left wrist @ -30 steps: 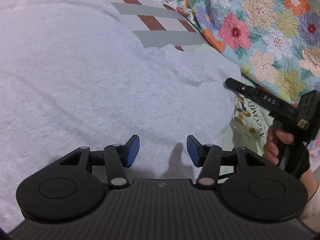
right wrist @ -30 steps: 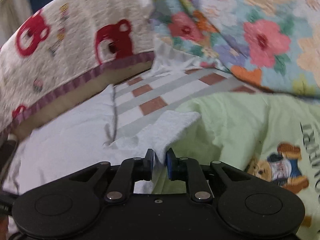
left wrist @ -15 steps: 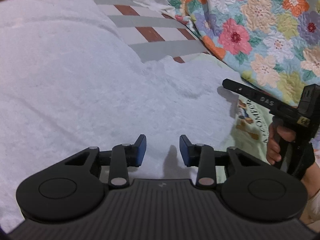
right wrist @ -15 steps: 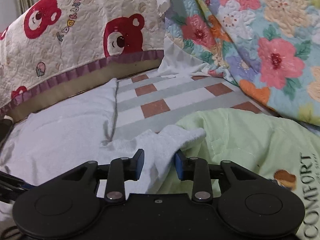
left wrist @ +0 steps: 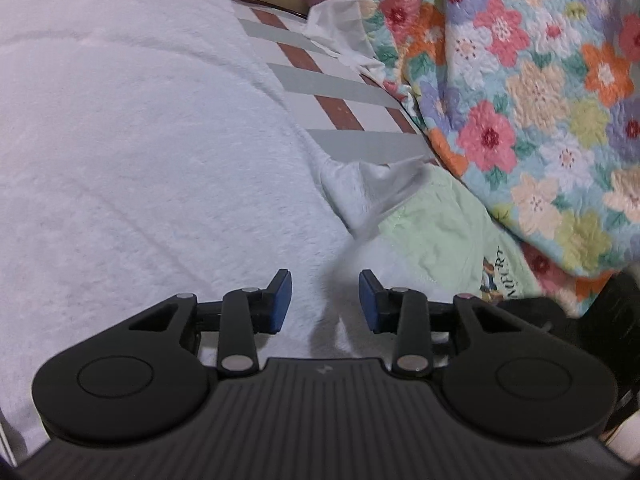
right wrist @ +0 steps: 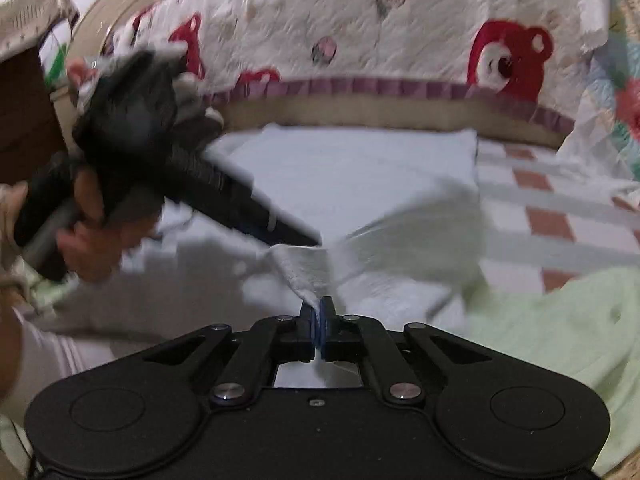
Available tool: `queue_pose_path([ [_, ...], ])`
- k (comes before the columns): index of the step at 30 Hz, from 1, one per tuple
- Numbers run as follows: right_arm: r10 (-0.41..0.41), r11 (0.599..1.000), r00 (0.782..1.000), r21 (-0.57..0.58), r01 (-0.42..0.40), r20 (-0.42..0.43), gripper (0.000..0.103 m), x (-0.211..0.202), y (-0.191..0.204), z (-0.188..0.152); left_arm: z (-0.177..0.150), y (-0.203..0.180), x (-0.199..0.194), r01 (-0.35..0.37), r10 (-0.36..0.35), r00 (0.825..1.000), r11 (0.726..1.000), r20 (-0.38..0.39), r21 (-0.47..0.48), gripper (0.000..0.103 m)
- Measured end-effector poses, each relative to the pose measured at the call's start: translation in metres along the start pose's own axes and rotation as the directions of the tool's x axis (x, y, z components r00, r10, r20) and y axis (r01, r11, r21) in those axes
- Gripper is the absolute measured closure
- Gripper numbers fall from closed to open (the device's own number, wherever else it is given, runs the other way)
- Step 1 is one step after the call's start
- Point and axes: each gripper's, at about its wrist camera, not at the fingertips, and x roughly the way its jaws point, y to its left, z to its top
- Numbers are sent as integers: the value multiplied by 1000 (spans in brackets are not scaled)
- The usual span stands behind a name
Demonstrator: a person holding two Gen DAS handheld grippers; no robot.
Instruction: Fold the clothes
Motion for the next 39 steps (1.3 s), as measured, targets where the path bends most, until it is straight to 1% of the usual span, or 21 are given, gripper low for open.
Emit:
queue_pose_path([
  [5, 4, 1000, 1000, -3, -4, -25, 99, 8, 5, -3, 1, 6, 6, -9, 9, 1000, 1000, -5, -28, 57],
  [7, 21, 998, 1000, 52, -21, 6, 99, 2, -2, -3, 0, 9, 12, -16, 15, 1000, 999, -22, -49, 53],
  [9, 63, 988, 995, 135, -73, 75, 99, -8, -10, -3, -3, 13, 18, 13, -16, 999, 996, -34, -93, 50],
  [12, 68, 981, 992, 175, -86, 103, 99, -8, -11, -4, -7, 26, 25, 127, -136, 990, 967, -25, -220, 49],
  [14, 63, 981, 993, 178, -80, 102, 99, -5, -10, -5, -10, 30, 32, 160, -179, 983, 947, -42, -279, 62],
  [15, 71, 983, 993, 165, -86, 94, 99, -3, -7, -5, -12, 31, 35, 171, -196, 979, 937, -53, -305, 89],
  [16, 90, 982, 992, 157, -104, 91, 99, -2, -3, -5, -13, 32, 39, 181, -214, 975, 926, -64, -332, 102],
  [18, 92, 985, 993, 136, -102, 78, 98, 0, 4, -3, -13, 22, 35, 126, -146, 988, 956, -55, -266, 102],
  [20, 23, 995, 998, 99, -28, 52, 96, -1, 11, -3, -8, 14, 25, 71, -78, 997, 975, -25, -210, 102],
  [21, -38, 996, 999, 78, 35, 37, 81, -3, 14, -5, -3, 9, 18, 11, -13, 1000, 988, -16, -154, 102],
  [22, -108, 993, 994, 56, 106, 23, 60, -6, 15, -8, 1, 3, 12, -63, 63, 998, 994, -3, -85, 102],
  [24, -217, 976, 976, -21, 216, -16, 53, -8, 17, -15, 8, -5, -1, -158, 158, 987, 987, 34, 3, 102],
  [25, -262, 964, 964, -66, 259, -42, 53, -8, 19, -20, 10, -5, -6, -176, 175, 983, 984, 47, 8, 102],
  [27, -317, 946, 944, -100, 308, -90, 53, -5, 20, -27, 12, 0, -12, -149, 151, 987, 988, 53, -38, 102],
  [30, -309, 951, 945, -9, 310, -110, 53, -3, 13, -32, 9, 2, -10, -146, 148, 988, 988, 37, -45, 102],
  [32, -313, 949, 945, 5, 315, -94, 55, 2, 11, -31, 7, 1, -7, -166, 167, 986, 986, 25, -25, 102],
  [33, -333, 943, 939, -20, 333, -90, 92, 5, 13, -30, 7, 1, -7, -177, 177, 984, 984, 24, -18, 102],
  [34, -370, 928, 925, -70, 365, -89, 97, 7, 16, -28, 6, 1, -6, -187, 187, 982, 982, 23, -10, 102],
  [35, -392, 919, 917, -86, 386, -70, 97, 3, 18, -26, 7, 0, -9, -184, 185, 983, 983, 21, -10, 102],
  [37, -376, 923, 926, 65, 378, -41, 98, -17, 8, -21, 7, -1, -16, -164, 164, 986, 986, 10, -9, 102],
  [39, -333, 902, 941, 267, 338, -64, 98, -29, -13, -26, 6, -5, -13, -146, 146, 989, 989, -23, 8, 102],
])
